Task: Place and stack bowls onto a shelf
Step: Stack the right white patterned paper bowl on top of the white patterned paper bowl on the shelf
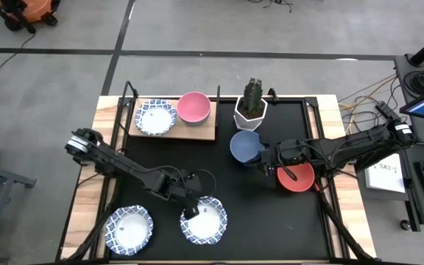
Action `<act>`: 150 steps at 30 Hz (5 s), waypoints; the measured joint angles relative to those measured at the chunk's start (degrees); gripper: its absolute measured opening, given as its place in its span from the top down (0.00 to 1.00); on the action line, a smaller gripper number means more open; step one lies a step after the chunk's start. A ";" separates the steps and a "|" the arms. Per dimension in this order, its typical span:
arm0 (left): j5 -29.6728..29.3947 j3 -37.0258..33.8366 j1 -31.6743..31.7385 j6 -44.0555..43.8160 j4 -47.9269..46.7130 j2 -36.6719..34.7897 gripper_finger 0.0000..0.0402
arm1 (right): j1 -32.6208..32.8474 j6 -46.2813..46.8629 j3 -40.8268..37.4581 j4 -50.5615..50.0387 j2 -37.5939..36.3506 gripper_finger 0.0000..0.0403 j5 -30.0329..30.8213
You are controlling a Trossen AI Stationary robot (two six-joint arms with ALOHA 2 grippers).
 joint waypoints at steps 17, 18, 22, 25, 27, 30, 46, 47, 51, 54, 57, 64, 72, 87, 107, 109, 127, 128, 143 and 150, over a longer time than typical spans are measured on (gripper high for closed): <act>4.72 -9.12 1.06 -4.48 17.81 0.24 0.97 | 0.00 0.57 -0.04 -1.36 0.00 0.98 0.17; 5.12 -9.12 1.12 -4.34 17.69 -0.12 0.97 | 0.00 0.57 -0.04 -1.36 0.00 0.98 0.18; 5.76 -9.14 1.19 0.56 15.67 -3.51 0.99 | 0.00 0.98 -0.04 -1.37 0.00 0.98 0.18; 5.90 -9.14 1.88 4.92 12.95 -8.38 0.99 | 0.00 0.95 -0.04 -1.38 0.00 0.98 0.18; 5.82 -9.14 2.82 6.61 10.37 -12.28 1.00 | 0.00 1.12 -0.04 -1.42 0.00 0.98 0.17; 5.53 -9.01 4.76 8.74 6.32 -19.19 1.00 | 0.00 1.40 -0.04 -1.35 0.00 0.98 0.16; -23.49 2.57 29.91 6.33 -35.54 -49.86 1.00 | 0.00 1.37 -0.04 -1.23 1.61 0.98 0.18; -23.43 2.79 32.31 7.43 -35.78 -50.87 1.00 | 0.00 1.36 -0.04 -1.12 1.94 0.98 0.20; -22.64 2.83 42.81 11.91 -35.85 -52.51 1.00 | 0.00 1.36 -0.04 -1.19 3.60 0.98 0.22; -21.10 2.24 50.50 14.63 -36.67 -51.79 1.00 | 0.00 1.45 -0.04 -1.14 4.74 0.98 0.22; -16.98 1.76 57.11 18.35 -36.34 -49.53 1.00 | -0.02 1.51 -0.04 -0.91 5.57 0.98 0.25; -13.89 1.57 64.22 24.45 -35.44 -41.57 1.00 | -0.02 1.51 -0.04 -0.81 5.19 0.98 0.27; -14.74 1.55 64.59 27.88 -32.00 -35.30 0.92 | -0.02 1.38 -0.04 -0.81 5.25 0.98 0.27; -13.52 1.55 64.43 30.94 -30.26 -37.89 0.71 | -0.02 1.51 -0.04 -0.88 5.25 0.98 0.29; -6.59 -2.56 53.27 13.77 -49.01 -33.28 0.95 | -0.04 1.33 -0.04 -1.00 5.25 0.98 1.90; -7.67 -3.43 53.27 13.17 -49.02 -31.40 0.97 | -0.04 1.35 -0.04 -1.22 5.25 0.98 1.91; -10.47 -3.61 53.24 15.14 -42.28 -24.25 1.00 | -0.04 1.51 -0.04 -1.64 5.25 0.98 1.88; -10.22 -3.61 53.16 15.34 -41.32 -24.27 1.00 | -0.04 1.51 -0.04 -1.66 5.25 0.98 1.88; -24.38 1.66 55.64 12.53 -53.16 -25.15 1.00 | -0.04 1.54 -0.04 -1.58 5.25 0.98 1.86; -25.05 -3.38 56.08 11.43 -49.59 -22.50 1.00 | -0.04 2.43 -0.04 -1.62 5.26 0.98 1.84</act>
